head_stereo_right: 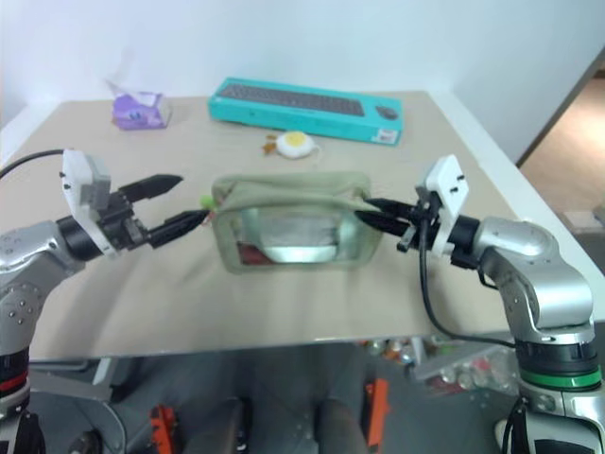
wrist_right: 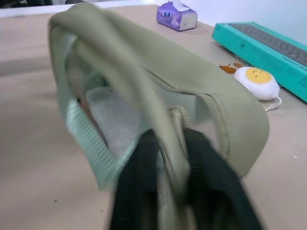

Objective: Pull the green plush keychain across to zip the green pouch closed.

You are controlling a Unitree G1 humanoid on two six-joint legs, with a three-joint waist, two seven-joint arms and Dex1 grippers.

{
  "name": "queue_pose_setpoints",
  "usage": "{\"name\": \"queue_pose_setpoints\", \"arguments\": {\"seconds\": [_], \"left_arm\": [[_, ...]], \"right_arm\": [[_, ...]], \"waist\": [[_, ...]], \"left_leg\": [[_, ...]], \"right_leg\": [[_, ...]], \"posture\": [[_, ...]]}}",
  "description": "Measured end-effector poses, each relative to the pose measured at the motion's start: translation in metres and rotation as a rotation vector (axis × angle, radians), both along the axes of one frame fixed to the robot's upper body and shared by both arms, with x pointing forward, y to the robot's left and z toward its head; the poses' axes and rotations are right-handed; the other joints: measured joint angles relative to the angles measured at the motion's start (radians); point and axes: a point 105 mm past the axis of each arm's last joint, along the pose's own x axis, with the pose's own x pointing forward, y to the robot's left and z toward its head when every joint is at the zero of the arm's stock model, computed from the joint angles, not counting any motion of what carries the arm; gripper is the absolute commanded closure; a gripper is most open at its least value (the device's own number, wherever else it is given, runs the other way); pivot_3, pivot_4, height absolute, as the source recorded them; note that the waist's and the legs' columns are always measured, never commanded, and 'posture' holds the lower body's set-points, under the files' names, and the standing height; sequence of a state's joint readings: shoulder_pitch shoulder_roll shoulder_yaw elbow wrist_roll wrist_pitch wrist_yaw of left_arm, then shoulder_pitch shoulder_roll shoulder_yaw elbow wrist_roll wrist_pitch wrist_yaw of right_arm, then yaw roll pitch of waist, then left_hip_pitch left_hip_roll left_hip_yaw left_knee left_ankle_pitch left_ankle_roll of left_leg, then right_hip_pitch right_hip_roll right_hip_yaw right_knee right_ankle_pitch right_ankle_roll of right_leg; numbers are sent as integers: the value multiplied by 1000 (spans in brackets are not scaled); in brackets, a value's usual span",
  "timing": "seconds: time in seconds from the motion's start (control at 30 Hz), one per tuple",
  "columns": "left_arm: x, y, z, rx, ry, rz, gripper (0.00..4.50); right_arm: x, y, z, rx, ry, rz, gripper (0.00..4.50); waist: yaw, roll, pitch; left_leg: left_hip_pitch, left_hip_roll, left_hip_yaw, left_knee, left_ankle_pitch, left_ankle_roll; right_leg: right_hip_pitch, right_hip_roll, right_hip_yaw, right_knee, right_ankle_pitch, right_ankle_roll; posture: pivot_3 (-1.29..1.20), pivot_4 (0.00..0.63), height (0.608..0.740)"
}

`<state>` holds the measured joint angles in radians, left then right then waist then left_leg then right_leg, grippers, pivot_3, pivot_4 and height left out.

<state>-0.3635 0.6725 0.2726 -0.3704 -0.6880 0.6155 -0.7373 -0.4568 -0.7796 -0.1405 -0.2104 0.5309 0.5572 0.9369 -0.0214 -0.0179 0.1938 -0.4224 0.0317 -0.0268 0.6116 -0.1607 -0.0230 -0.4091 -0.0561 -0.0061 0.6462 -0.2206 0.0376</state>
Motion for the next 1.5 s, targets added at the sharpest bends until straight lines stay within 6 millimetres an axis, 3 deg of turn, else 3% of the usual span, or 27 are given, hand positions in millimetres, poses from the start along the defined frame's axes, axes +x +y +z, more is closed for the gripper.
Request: {"name": "queue_pose_setpoints", "arguments": {"seconds": [0.17, 0.3, 0.4, 0.5, 0.73, 1.1, 1.33, 1.37, 1.5], "left_arm": [[3, 11, 0, -17, 8, 50, 0], [20, 54, -20, -1, 111, 147, 0], [28, 66, -32, -17, 160, 155, 0], [39, 61, -37, 7, 169, 101, 0], [59, 29, -49, 62, 165, -60, 0], [87, 23, -48, 156, 117, -148, 0], [95, 1, -51, 178, 108, -252, 0], [97, -4, -49, 176, 94, -266, 537], [100, -9, -46, 194, 63, -277, 1813]], "right_arm": [[0, 1, 0, -17, -18, 2, 4464], [2, 2, 0, -28, -41, 6, 4464], [2, 3, 0, -33, -48, 6, 4464], [3, 3, 1, -37, -56, 4, 4464], [0, 4, 0, -41, -57, 8, 4464], [-6, 2, -1, -48, -57, -11, 4464], [-9, -2, -1, -53, -49, -28, 4464], [-9, -3, -1, -55, -48, -32, 4500], [-11, -4, -1, -57, -50, -34, 4500]], "waist": [[1, 0, 0], [0, 0, 0], [1, -1, 0], [2, -2, -1], [0, -2, -1], [2, -3, -1], [4, -3, -1], [5, -3, -1], [4, -3, -1]], "left_leg": [[0, 0, 0, 0, 0, 0], [1, 1, 0, 0, 0, 0], [0, 2, 0, 0, 0, 0], [0, 1, 0, 0, 0, 0], [0, 2, 0, -1, 0, 0], [-1, 2, 0, -1, 0, 0], [-2, 1, 0, 0, 0, 0], [-2, 1, -1, 0, 0, 0], [-2, 1, -1, 0, -1, 0]], "right_leg": [[0, 0, 0, 0, 0, 0], [0, 2, 0, 0, 0, -2], [0, 1, 0, 0, 0, -2], [0, 1, 0, 0, 0, -2], [-1, 2, 0, 0, 2, 1], [-1, 3, 0, 0, 2, 2], [-1, 2, -1, 0, 2, 2], [-1, 2, 0, 0, 2, 2], [-1, 2, 0, 0, 2, 3]], "posture": [[0, 150, 740], [0, 150, 740], [0, 150, 740], [0, 150, 740], [0, 150, 740], [0, 150, 740], [0, 150, 740], [0, 150, 740], [0, 150, 740]]}}
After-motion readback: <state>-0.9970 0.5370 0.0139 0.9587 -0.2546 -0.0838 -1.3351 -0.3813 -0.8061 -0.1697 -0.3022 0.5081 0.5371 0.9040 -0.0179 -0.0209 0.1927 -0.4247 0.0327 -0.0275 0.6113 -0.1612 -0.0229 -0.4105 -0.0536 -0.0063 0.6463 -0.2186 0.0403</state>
